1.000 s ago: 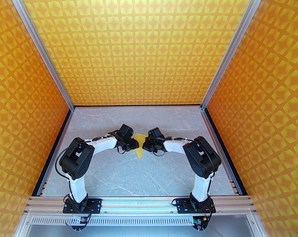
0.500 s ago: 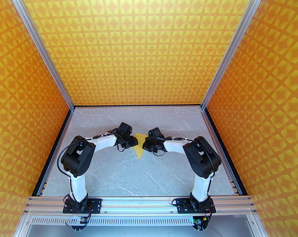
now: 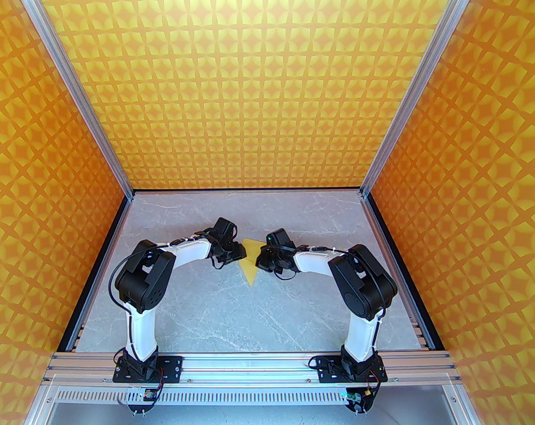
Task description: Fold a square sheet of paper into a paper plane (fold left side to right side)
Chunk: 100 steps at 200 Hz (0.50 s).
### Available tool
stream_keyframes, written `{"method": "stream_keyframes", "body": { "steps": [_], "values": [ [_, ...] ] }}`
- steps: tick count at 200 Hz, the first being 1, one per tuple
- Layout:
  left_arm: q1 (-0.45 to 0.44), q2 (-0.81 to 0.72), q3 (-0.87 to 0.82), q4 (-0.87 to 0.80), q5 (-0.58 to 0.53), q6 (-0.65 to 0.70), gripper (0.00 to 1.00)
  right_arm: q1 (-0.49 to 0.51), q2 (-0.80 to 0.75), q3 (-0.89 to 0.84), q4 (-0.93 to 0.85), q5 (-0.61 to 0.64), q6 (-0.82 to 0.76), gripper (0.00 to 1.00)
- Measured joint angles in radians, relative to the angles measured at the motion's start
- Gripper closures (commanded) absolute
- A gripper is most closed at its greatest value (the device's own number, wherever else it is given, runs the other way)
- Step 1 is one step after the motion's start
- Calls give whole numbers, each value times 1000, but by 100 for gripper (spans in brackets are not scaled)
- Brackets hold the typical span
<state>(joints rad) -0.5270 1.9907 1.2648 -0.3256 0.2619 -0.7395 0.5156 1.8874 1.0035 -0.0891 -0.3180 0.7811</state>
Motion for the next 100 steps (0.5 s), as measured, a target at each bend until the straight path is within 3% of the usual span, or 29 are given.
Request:
{"method": "stream_keyframes", "body": {
  "steps": [100],
  "values": [
    [-3, -64, -51, 120, 59, 0, 65, 0, 2, 0, 0, 0, 0, 100]
  ]
}}
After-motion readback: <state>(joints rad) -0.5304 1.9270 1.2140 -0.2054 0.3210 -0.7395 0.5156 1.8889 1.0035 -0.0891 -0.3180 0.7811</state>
